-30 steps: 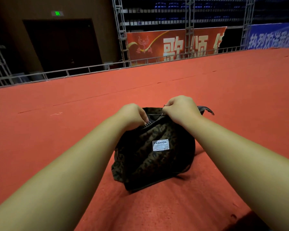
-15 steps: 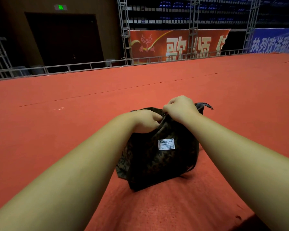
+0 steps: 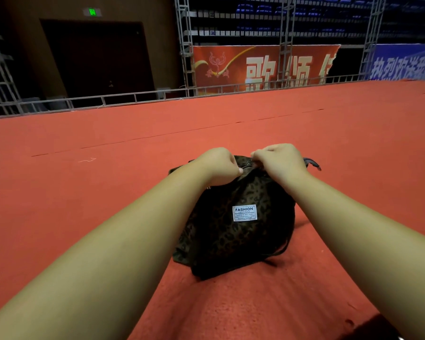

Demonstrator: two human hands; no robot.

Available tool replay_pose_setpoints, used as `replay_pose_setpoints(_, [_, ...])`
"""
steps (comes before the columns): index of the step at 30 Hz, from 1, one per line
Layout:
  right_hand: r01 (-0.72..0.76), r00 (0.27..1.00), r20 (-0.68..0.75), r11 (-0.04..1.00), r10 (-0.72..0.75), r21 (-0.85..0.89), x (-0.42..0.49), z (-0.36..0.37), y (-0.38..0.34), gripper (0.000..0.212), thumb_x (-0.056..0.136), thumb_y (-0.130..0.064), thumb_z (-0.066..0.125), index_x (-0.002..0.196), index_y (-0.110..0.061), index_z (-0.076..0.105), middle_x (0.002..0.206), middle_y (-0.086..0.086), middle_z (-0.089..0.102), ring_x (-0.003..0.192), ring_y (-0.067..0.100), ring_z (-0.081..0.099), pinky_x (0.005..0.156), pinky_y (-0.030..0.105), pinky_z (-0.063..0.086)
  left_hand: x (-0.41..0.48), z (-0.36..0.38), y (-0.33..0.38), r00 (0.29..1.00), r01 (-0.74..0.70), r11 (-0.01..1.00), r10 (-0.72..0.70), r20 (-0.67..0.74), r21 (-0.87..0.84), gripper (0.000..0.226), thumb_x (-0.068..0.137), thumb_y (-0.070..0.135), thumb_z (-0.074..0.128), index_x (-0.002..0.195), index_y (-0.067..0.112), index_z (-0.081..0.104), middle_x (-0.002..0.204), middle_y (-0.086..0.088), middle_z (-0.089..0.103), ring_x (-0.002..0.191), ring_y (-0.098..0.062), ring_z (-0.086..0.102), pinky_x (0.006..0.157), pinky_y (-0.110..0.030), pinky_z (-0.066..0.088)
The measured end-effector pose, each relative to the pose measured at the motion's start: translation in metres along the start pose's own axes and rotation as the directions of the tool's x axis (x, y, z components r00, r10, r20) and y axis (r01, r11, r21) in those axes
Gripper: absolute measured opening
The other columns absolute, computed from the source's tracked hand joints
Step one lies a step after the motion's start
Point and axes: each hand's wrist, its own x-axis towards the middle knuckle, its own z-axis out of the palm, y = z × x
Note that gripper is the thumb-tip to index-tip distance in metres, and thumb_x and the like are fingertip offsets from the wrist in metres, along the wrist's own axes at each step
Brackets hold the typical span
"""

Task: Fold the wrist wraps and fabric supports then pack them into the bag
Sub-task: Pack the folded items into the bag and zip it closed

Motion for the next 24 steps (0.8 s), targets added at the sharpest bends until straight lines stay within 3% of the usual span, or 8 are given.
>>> replay_pose_setpoints(4, [-0.097, 0.993, 0.079, 0.982, 0.085, 0.161, 0.0, -0.006, 0.003, 0.026, 0.087, -0.029, 0.062, 0.079, -0.019, 0.085, 0.078, -0.005, 0.081, 0.08, 0.017, 0.07, 0.078, 0.035, 0.052, 0.01, 0.001, 0.014, 0.992, -0.027, 0.998, 0.018, -0.122, -0.065, 0.022, 0.091, 0.042, 0.072, 0.099, 0.023, 0.079, 0.095, -0.001, 0.077, 0.096, -0.023, 0.071, 0.083, -0.036, 0.06])
replay_pose_setpoints(8, [-0.123, 0.992, 0.059, 0.979, 0.115, 0.163, 0.0, -0.008, 0.007, 0.024, 0.075, -0.036, 0.067, 0.082, -0.021, 0.085, 0.08, 0.002, 0.08, 0.072, 0.022, 0.062, 0.071, 0.036, 0.047, 0.022, 0.011, 0.03, 0.991, -0.033, 0.999, 0.034, -0.13, 0.008, 0.042, 0.089, 0.054, 0.078, 0.094, 0.013, 0.079, 0.099, -0.008, 0.078, 0.098, -0.027, 0.071, 0.079, -0.037, 0.055])
replay_pose_setpoints(11, [-0.106, 0.992, 0.083, 0.985, 0.095, 0.137, 0.004, -0.009, 0.012, 0.034, 0.076, -0.04, 0.069, 0.086, -0.009, 0.079, 0.076, 0.009, 0.072, 0.073, 0.022, 0.057, 0.071, 0.038, 0.043, 0.032, 0.017, 0.032, 0.983, 0.008, 0.999, -0.014, -0.184, -0.034, 0.036, 0.091, 0.047, 0.076, 0.094, 0.011, 0.079, 0.097, -0.009, 0.077, 0.097, -0.029, 0.069, 0.077, -0.035, 0.054])
replay_pose_setpoints(15, [0.087, 0.986, 0.151, 0.993, -0.074, -0.08, 0.009, -0.008, 0.027, 0.017, 0.092, -0.027, 0.066, 0.091, -0.018, 0.08, 0.093, -0.004, 0.074, 0.091, 0.019, 0.065, 0.085, 0.042, 0.05, 0.032, 0.017, 0.024, 0.961, 0.081, 0.971, -0.136, -0.24, -0.225, 0.019, 0.084, 0.032, 0.077, 0.073, 0.019, 0.068, 0.076, -0.001, 0.067, 0.076, -0.021, 0.062, 0.058, -0.028, 0.044])
replay_pose_setpoints(17, [0.282, 0.946, 0.223, 0.936, -0.235, -0.21, 0.008, -0.003, 0.036, 0.016, 0.097, -0.027, 0.065, 0.106, -0.032, 0.076, 0.11, -0.006, 0.067, 0.109, 0.02, 0.063, 0.096, 0.037, 0.049, 0.03, 0.015, 0.02, 0.949, 0.118, 0.949, -0.194, -0.247, -0.291, 0.019, 0.079, 0.031, 0.076, 0.07, 0.018, 0.065, 0.074, -0.003, 0.068, 0.072, -0.022, 0.061, 0.06, -0.028, 0.046])
replay_pose_setpoints(19, [0.379, 0.912, 0.291, 0.866, -0.289, -0.327, 0.01, 0.001, 0.04, 0.019, 0.101, -0.032, 0.063, 0.117, -0.039, 0.07, 0.117, -0.004, 0.058, 0.121, 0.027, 0.055, 0.108, 0.044, 0.045, 0.027, 0.013, 0.019, 0.944, 0.151, 0.936, -0.232, -0.234, -0.319, 0.015, 0.076, 0.03, 0.07, 0.071, 0.017, 0.066, 0.075, -0.009, 0.073, 0.07, -0.025, 0.063, 0.063, -0.031, 0.049])
replay_pose_setpoints(21, [0.399, 0.907, 0.323, 0.794, -0.269, -0.46, 0.012, 0.002, 0.039, 0.017, 0.104, -0.037, 0.06, 0.121, -0.037, 0.065, 0.122, -0.002, 0.055, 0.125, 0.032, 0.049, 0.107, 0.047, 0.042, 0.023, 0.01, 0.017, 0.939, 0.182, 0.934, -0.258, -0.228, -0.307, 0.012, 0.069, 0.03, 0.064, 0.071, 0.018, 0.066, 0.074, -0.01, 0.075, 0.068, -0.026, 0.064, 0.063, -0.033, 0.054])
replay_pose_setpoints(24, [0.41, 0.909, 0.316, 0.717, -0.271, -0.564, 0.012, 0.005, 0.037, 0.007, 0.109, -0.035, 0.053, 0.113, -0.032, 0.057, 0.116, -0.002, 0.049, 0.12, 0.032, 0.047, 0.093, 0.044, 0.04, 0.015, -0.002, 0.01, 0.924, 0.242, 0.942, -0.296, -0.242, -0.232, 0.016, 0.065, 0.028, 0.062, 0.07, 0.013, 0.064, 0.073, -0.008, 0.072, 0.072, -0.029, 0.07, 0.061, -0.032, 0.054])
